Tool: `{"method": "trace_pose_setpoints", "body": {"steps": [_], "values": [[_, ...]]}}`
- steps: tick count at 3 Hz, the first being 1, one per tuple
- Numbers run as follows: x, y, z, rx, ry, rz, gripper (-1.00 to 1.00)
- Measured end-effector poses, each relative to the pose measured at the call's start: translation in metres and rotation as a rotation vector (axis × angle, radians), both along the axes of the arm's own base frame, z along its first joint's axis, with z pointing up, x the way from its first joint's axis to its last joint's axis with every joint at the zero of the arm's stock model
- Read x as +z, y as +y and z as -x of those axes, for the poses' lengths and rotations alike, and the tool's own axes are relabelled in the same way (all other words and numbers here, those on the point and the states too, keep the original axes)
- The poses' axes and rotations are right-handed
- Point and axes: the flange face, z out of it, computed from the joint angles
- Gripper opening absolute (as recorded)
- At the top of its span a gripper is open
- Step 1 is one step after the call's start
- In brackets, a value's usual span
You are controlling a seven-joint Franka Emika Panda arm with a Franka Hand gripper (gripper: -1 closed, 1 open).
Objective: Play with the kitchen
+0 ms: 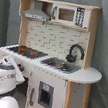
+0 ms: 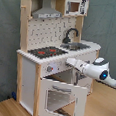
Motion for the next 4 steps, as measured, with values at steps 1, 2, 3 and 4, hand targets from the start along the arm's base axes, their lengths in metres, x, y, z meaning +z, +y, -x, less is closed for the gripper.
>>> {"method": "trace_pose_setpoints", "body": {"steps": [1, 2, 3, 4], "values": [[-0.0001, 0.0002, 0.0001, 0.008, -0.003, 0.107, -1.0], [-0.0001, 0.0004, 0.0003, 0.018, -0.006, 0.221, -1.0], [-0.0001, 0.0005, 0.0004, 0.029, -0.009, 0.335, -1.0], [-0.0002, 0.0005, 0.0006, 0.038, -0.012, 0.437, -1.0]]}}
